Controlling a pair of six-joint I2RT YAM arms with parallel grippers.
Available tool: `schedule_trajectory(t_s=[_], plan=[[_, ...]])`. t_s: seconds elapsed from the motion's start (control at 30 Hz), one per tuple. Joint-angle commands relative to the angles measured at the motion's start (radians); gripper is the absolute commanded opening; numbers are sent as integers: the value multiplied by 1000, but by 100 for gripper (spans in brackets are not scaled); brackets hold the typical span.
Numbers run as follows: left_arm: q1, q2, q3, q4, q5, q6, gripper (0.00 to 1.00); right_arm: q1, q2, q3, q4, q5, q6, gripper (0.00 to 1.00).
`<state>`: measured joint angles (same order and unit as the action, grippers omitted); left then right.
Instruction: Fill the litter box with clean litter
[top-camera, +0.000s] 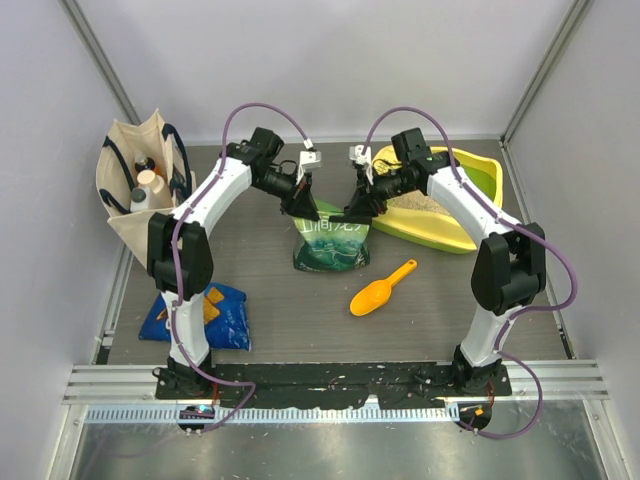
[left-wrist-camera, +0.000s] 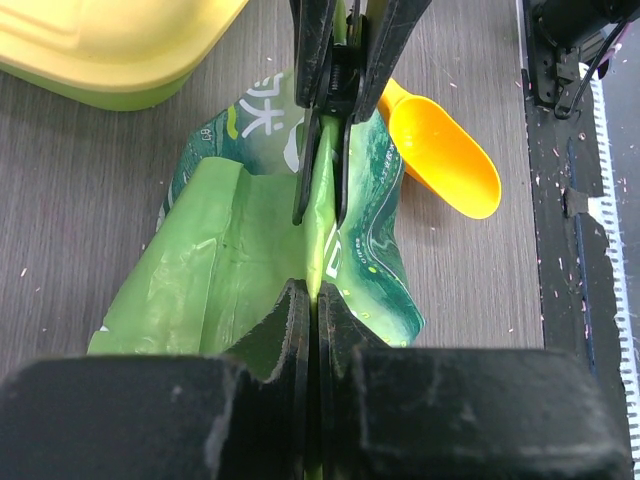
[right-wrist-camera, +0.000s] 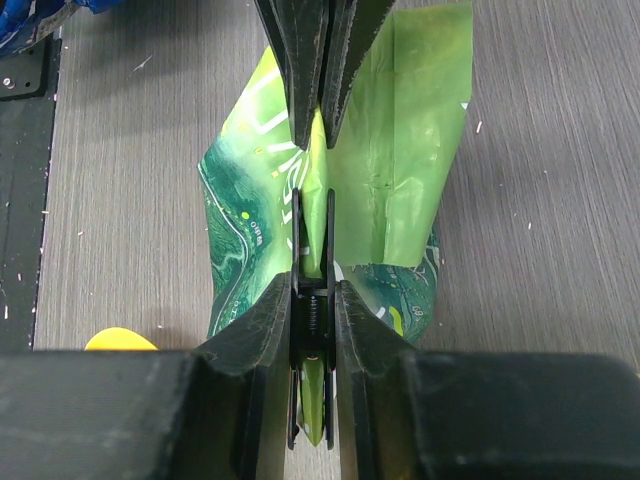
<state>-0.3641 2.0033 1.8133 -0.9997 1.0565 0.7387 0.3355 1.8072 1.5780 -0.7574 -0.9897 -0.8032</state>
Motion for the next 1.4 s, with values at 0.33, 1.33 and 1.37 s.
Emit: schedule_trajectory(t_s=[0.33, 1.33, 1.37], plan=[[17, -70, -31, 78, -39, -106, 35, 51, 64, 14, -14, 42, 13, 16], [171, -342, -249, 489, -476, -539, 100, -20, -201, -22, 280, 870, 802, 88], [171, -344, -273, 522, -496, -582, 100, -20, -209, -42, 274, 905, 834, 88]])
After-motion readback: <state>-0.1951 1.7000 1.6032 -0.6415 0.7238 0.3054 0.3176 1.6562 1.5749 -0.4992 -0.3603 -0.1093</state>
